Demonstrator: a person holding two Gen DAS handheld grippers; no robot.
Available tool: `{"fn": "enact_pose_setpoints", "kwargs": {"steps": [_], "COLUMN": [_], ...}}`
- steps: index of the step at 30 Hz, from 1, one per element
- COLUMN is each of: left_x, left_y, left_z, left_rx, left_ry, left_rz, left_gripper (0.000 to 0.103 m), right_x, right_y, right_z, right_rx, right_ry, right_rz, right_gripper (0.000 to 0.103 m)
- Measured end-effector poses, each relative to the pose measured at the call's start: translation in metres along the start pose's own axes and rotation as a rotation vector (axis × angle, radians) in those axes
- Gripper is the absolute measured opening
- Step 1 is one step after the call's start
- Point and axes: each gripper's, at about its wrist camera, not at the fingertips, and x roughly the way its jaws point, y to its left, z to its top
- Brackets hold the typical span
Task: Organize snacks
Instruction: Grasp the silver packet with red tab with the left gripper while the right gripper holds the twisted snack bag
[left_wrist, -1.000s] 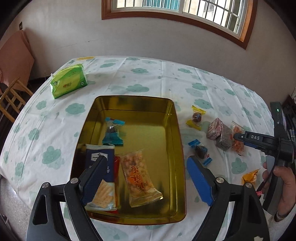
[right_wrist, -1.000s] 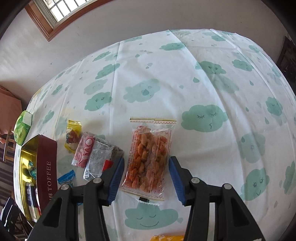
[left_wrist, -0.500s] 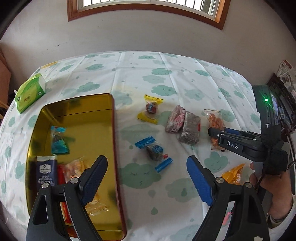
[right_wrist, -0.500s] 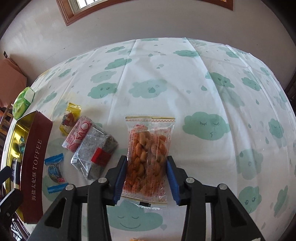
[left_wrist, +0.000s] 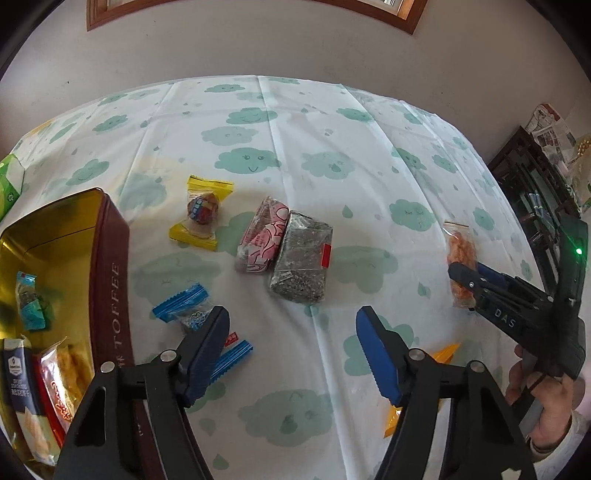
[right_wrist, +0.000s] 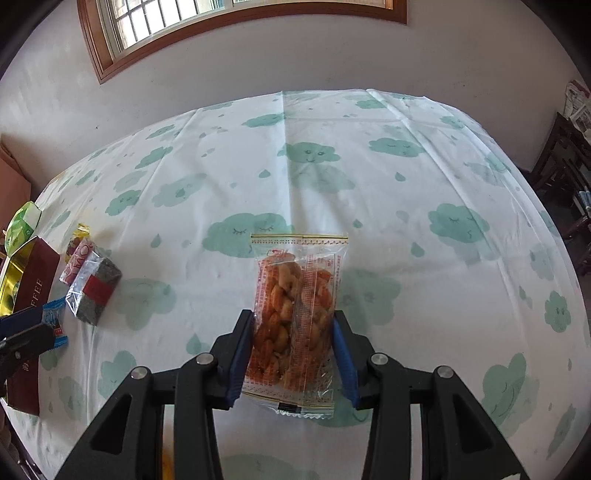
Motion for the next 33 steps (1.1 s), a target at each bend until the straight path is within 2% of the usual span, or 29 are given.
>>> {"fn": "enact_pose_setpoints", "kwargs": {"steps": [3, 11, 17, 19, 33], "left_x": [0.016, 0.040, 0.050, 0.051, 0.034], "left_y": [-0.005, -0.012, -0.018, -0.018, -0.019], "left_z": [0.006, 0.023, 0.033, 0.034, 0.005], "left_rx": [0.013, 0.030, 0.056, 0.059, 0.060], "left_ry": [0.034, 0.069, 0.075, 0.071, 0.080], "left_rz": [0.011, 0.023, 0.051, 0.065, 0.051], "left_gripper": [0.058, 0.054, 0.041, 0.033, 0.031], "right_x": [-0.002, -0.002, -0.003, -0.003, -0.002], "right_y": [-0.007, -0.001, -0.001, 0.000, 0.005], "right_z": [-0.005, -0.010, -0.014, -0.015, -0.017], "right_rx": [0.010, -0.019, -0.025, -0.027, -0.050], "right_ry": [-0.021, -0.067, -0.098, -0.103, -0.120], "right_rz": [0.015, -0.013, -0.009, -0.013, -0.049], "right_gripper": [0.042, 0.043, 0.044, 0.044, 0.044]}}
